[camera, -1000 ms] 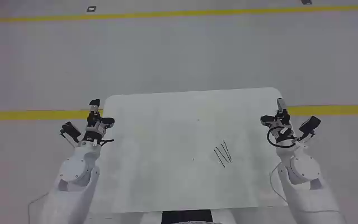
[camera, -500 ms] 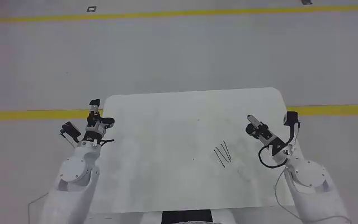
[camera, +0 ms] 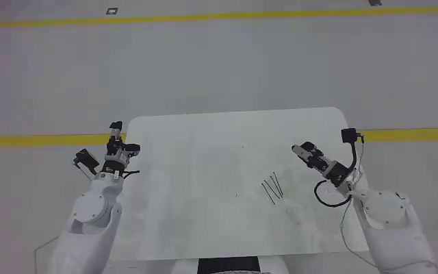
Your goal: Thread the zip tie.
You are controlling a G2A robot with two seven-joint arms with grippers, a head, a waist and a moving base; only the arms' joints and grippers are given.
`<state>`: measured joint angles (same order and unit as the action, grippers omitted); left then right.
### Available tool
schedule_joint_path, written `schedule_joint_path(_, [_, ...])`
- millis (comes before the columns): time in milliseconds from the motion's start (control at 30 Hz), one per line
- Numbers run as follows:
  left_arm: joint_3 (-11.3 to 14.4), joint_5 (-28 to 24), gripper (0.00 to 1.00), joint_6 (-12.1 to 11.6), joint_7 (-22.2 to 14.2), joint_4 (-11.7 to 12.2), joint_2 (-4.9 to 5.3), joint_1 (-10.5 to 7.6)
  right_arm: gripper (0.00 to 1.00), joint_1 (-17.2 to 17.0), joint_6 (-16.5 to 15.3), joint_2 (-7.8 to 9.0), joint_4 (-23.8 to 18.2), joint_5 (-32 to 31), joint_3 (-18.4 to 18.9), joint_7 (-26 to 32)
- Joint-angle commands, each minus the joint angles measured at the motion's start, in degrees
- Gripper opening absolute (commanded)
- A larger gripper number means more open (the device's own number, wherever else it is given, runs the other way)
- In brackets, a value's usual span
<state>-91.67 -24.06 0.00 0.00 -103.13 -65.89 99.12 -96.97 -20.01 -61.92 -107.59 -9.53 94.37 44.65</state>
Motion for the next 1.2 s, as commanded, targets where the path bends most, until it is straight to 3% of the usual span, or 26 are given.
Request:
schedule_joint_path(0, [0.00, 0.00, 1.00, 0.00, 0.00, 0.00, 0.00, 0.00, 1.00, 1.66, 0.53, 0.52, -1.28, -6.99, -1.62, 4.94])
schedule_joint_path(167, [0.00, 0.00, 1.00, 0.00, 0.00, 0.00, 0.00, 0.00, 1.00, 4.34, 0.53, 1.79, -1.29, -14.76, -8.05, 10.80])
schedule_joint_path(667, [0.00, 0.00, 1.00, 0.00, 0.00, 0.00, 0.00, 0.00, 1.00, 4.56, 0.53, 1.86, -2.16, -15.55, -8.69, 11.35])
schedule_joint_path(833, [0.00, 0.00, 1.00, 0.00, 0.00, 0.00, 0.00, 0.00, 1.00, 7.22, 0.53, 3.29, -6.67, -23.54, -13.11, 16.20])
schedule_joint_path(900, [0.00, 0.00, 1.00, 0.00, 0.00, 0.00, 0.00, 0.00, 1.00, 9.16, 0.53, 4.24, -7.39, -25.02, -15.58, 20.80])
schedule_joint_path(967, [0.00, 0.00, 1.00, 0.00, 0.00, 0.00, 0.00, 0.00, 1.00, 11.16, 0.53, 5.12, -6.37, -25.50, -18.42, 24.85])
schedule_joint_path(1167, [0.00, 0.00, 1.00, 0.00, 0.00, 0.00, 0.00, 0.00, 1.00, 16.90, 0.53, 6.81, -1.20, -22.71, -25.24, 28.72])
